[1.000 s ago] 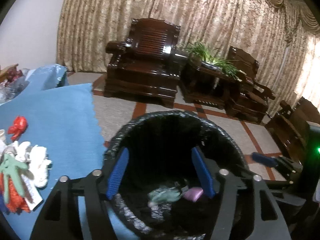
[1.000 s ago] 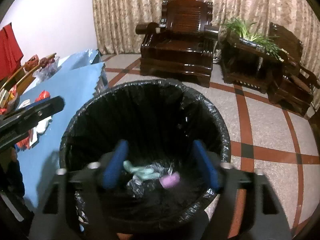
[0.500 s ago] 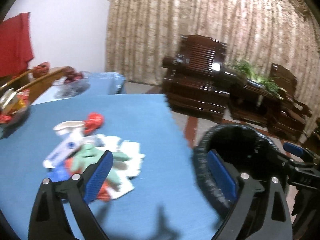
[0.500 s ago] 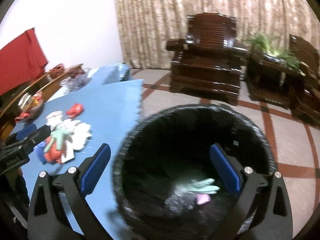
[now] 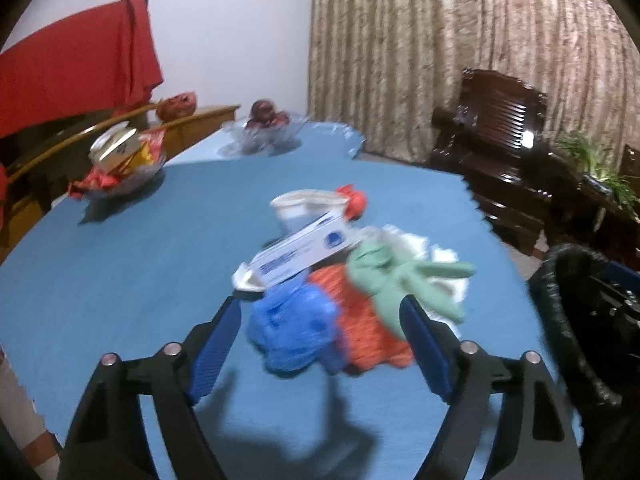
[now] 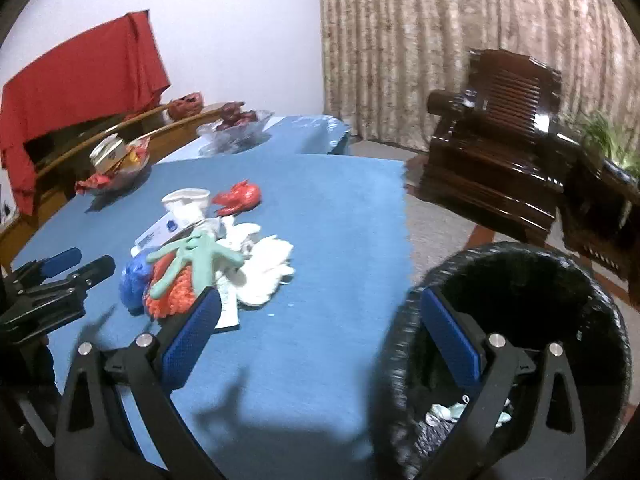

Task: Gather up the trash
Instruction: 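Return to the pile and grasp the blue plastic bag with the left tool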

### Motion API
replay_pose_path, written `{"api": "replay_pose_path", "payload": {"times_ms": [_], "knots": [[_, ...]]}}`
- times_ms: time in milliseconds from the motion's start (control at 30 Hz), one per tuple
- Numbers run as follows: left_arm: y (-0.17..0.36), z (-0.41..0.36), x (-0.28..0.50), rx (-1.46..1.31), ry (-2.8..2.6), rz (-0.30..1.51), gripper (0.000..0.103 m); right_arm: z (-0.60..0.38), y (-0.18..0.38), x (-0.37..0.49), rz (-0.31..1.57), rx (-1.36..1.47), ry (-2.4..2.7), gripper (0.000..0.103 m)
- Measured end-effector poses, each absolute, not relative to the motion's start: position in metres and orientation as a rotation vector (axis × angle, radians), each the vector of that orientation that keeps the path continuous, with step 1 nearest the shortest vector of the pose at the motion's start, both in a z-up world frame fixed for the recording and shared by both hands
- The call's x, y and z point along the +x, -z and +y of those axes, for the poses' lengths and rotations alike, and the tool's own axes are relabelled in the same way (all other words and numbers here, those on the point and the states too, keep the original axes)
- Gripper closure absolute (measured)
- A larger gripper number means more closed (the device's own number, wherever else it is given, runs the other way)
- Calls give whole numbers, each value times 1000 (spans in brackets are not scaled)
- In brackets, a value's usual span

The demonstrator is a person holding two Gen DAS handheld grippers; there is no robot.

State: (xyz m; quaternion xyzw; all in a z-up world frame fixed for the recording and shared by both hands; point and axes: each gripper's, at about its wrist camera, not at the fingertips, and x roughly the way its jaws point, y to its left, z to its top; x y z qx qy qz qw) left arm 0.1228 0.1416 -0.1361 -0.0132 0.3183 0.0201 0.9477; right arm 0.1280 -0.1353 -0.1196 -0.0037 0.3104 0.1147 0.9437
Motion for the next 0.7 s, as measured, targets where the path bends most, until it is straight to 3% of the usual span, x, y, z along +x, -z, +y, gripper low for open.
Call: {"api": "replay_pose_path", "payload": {"times_ms": [167, 500, 533, 633, 700], "knots": [[154, 155, 132, -33, -52, 684, 31, -107, 133, 142, 650, -29, -270, 6], [184, 173, 158, -86, -16, 759, 35, -72, 145, 158, 668, -51, -325, 7], [186, 174, 160, -93, -7, 765, 39, -72, 145, 159, 669, -52, -328, 7], [191, 176, 165, -132, 48, 787, 65, -68, 147, 161, 675, -53, -339, 11], [191, 179, 164, -150, 57, 780, 71, -65, 147, 162, 681, -55, -348, 17]]}}
